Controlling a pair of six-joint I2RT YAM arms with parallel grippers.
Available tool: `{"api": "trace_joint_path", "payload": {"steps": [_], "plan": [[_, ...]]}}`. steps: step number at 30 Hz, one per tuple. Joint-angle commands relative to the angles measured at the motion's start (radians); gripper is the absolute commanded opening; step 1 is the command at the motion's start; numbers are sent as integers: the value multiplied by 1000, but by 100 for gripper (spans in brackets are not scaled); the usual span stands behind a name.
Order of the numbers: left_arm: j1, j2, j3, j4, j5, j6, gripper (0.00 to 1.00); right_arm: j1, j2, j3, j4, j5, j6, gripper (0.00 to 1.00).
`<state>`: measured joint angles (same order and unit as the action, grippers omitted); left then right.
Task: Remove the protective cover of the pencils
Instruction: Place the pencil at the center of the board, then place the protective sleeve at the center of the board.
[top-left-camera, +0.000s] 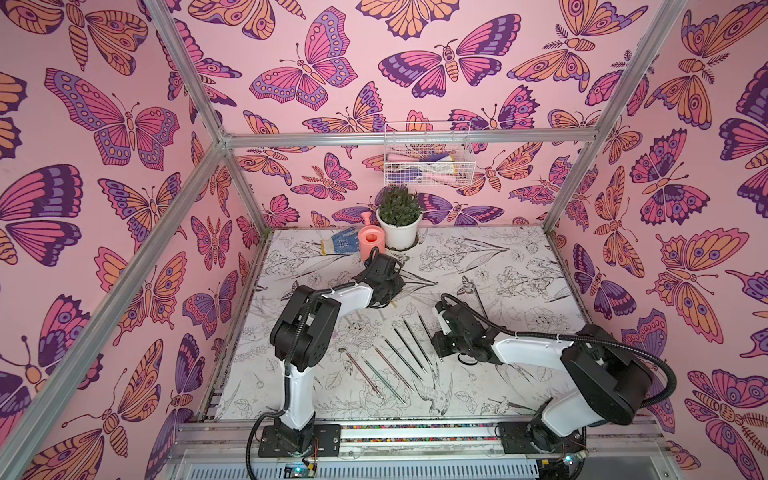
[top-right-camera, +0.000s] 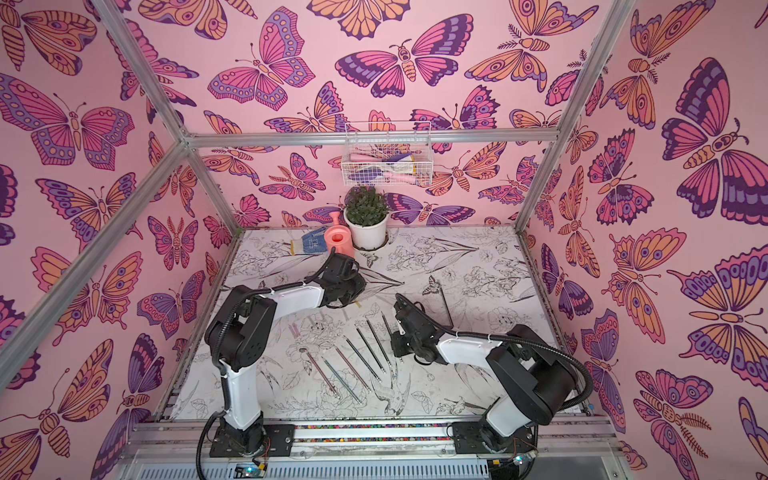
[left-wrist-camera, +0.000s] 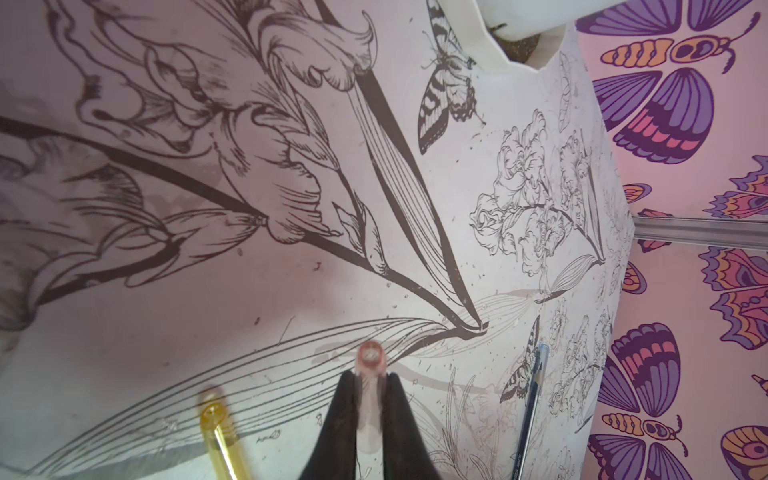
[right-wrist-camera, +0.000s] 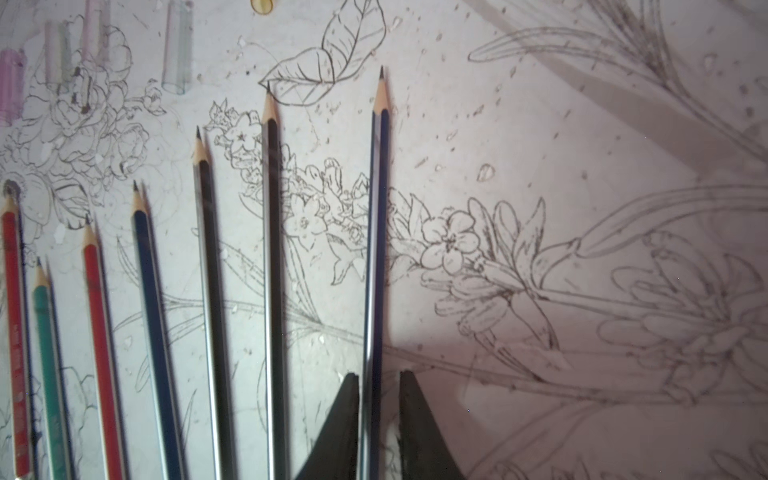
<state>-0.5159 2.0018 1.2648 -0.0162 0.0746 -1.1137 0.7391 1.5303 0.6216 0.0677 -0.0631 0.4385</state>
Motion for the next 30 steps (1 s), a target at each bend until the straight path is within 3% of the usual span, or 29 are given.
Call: {"api": "trace_joint_path", "payload": {"steps": [1, 23, 30], "plan": [[-7, 28, 27, -71, 5, 14, 7, -5, -36, -15, -32, -23, -2, 22], [-21, 97, 84, -158, 33, -1, 13, -15, -194, -59, -48, 9, 12, 23], [-22, 77, 71, -172, 14, 1, 21, -207, -321, -86, -33, -79, 60, 28]]}}
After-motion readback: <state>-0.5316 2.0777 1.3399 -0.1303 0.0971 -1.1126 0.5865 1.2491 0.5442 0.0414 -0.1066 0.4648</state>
